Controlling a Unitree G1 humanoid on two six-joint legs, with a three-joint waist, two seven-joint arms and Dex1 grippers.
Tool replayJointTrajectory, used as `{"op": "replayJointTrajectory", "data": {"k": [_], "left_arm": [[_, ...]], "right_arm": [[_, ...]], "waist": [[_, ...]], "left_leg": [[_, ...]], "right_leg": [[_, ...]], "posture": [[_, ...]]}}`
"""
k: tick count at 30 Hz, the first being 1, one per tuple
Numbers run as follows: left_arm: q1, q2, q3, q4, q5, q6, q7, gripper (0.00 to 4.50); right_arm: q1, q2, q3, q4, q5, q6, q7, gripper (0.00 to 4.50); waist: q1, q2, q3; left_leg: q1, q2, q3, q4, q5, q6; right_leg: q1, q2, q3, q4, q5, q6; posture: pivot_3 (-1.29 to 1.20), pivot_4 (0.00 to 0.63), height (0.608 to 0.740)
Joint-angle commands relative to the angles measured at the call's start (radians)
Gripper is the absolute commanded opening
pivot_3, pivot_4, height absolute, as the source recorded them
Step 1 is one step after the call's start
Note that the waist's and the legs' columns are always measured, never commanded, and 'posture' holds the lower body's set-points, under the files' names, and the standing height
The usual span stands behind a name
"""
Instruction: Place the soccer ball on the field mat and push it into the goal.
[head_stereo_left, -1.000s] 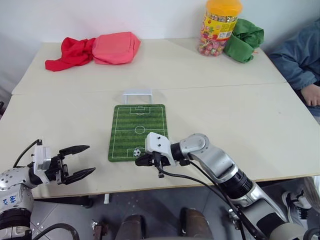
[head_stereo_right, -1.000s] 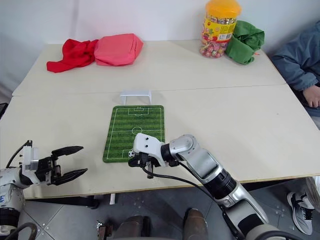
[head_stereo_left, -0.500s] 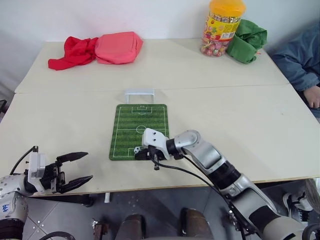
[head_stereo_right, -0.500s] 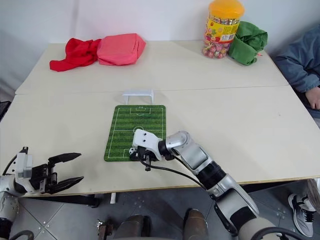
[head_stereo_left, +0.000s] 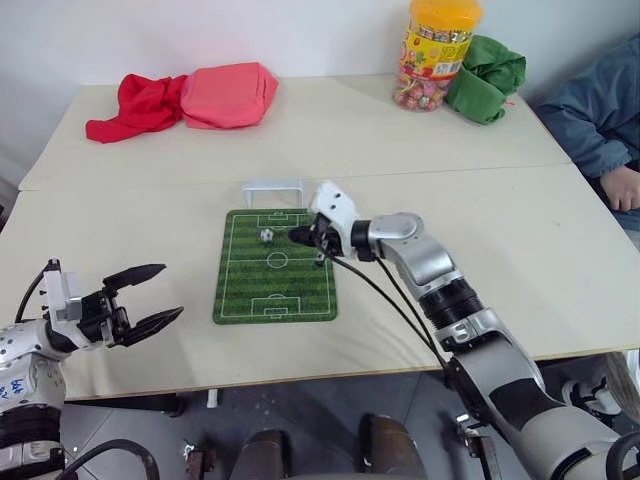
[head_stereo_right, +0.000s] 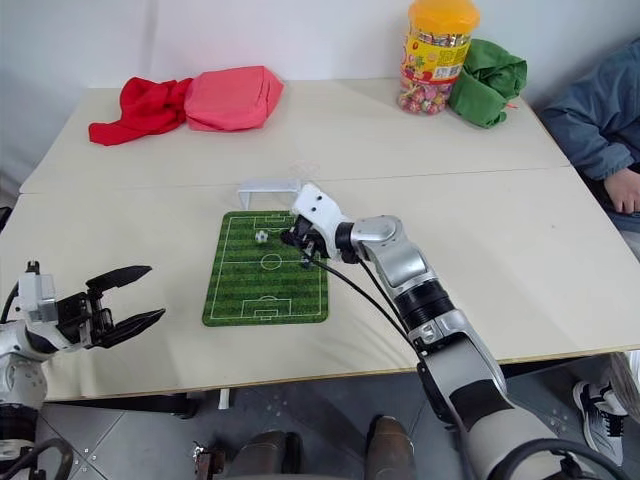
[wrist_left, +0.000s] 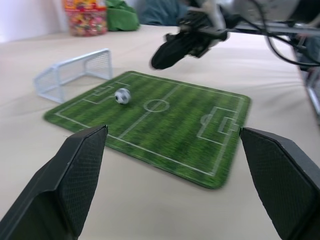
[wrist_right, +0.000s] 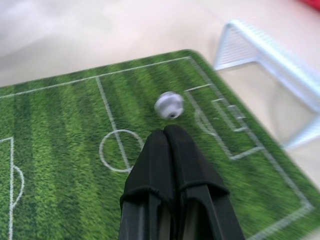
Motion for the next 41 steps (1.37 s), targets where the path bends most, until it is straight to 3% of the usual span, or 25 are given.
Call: {"op": "replayJointTrajectory", "data": {"k": [1, 4, 10, 16, 20, 24, 33, 41], "left_arm": [[-0.024, -0.003, 0.034, 0.027, 0.023, -0.011, 0.057, 4.5], [-0.046, -0.005, 0.04, 0.049, 0.036, -0.009, 0.087, 4.5], [-0.121, 0.038, 0.057, 0.134, 0.092, 0.088, 0.292, 4.5], [-0.114, 0.033, 0.1, 0.111, 0.099, 0.099, 0.394, 4.5], [-0.068, 0.026, 0.143, 0.042, 0.074, 0.185, 0.489, 4.5], [-0.007, 0.038, 0.196, 0.001, 0.042, 0.241, 0.479, 4.5], [0.035, 0.102, 0.24, 0.133, 0.072, 0.208, 0.403, 4.5], [0.041, 0.124, 0.263, 0.17, 0.073, 0.173, 0.38, 4.5]], "right_arm": [[0.019, -0.044, -0.054, -0.149, 0.048, 0.047, 0.017, 0.02], [0.046, -0.081, -0.064, -0.204, 0.063, 0.07, 0.038, 0.02], [0.123, -0.267, -0.107, -0.2, 0.079, -0.018, 0.161, 0.02], [0.171, -0.38, -0.209, -0.038, 0.091, -0.194, 0.203, 0.02], [0.235, -0.463, -0.248, 0.04, 0.134, -0.291, 0.353, 0.02], [0.258, -0.506, -0.275, 0.094, 0.168, -0.351, 0.467, 1.21], [0.207, -0.52, -0.33, 0.33, 0.155, -0.523, 0.503, 4.35], [0.251, -0.508, -0.359, 0.245, 0.175, -0.491, 0.444, 4.46]], "waist": [[0.001, 0.0, 0.0], [0.004, 0.0, 0.0], [0.016, -0.001, 0.0], [0.009, -0.001, 0.0], [0.009, -0.001, 0.001], [0.002, -0.002, 0.001], [0.011, -0.001, 0.001], [0.017, -0.001, 0.001]], "left_leg": [[0.0, 0.0, 0.0, 0.0, 0.0, 0.0], [0.0, 0.0, 0.0, 0.001, 0.0, 0.0], [-0.001, -0.001, 0.0, 0.001, 0.0, 0.001], [0.0, -0.001, 0.001, 0.001, 0.0, 0.001], [0.0, -0.001, 0.001, -0.001, 0.0, 0.001], [0.0, -0.001, 0.002, -0.001, 0.0, 0.001], [0.001, 0.0, 0.003, 0.002, -0.001, 0.001], [0.001, 0.0, 0.003, 0.002, -0.001, 0.001]], "right_leg": [[0.0, 0.0, 0.0, 0.0, 0.0, 0.0], [0.0, 0.0, 0.0, 0.0, 0.0, 0.0], [0.0, 0.0, 0.0, -0.001, 0.0, 0.0], [0.0, 0.0, 0.0, -0.001, 0.0, 0.0], [0.0, -0.001, 0.0, -0.002, 0.0, 0.0], [0.0, -0.001, 0.0, -0.003, 0.0, 0.0], [0.001, -0.001, 0.001, -0.002, 0.0, -0.001], [0.001, -0.001, 0.0, -0.002, 0.0, -0.001]], "posture": [[0.0, 0.15, 0.74], [0.0, 0.15, 0.74], [0.0, 0.15, 0.74], [0.0, 0.15, 0.74], [0.0, 0.15, 0.74], [0.0, 0.15, 0.74], [0.0, 0.15, 0.74], [0.0, 0.15, 0.74]]}}
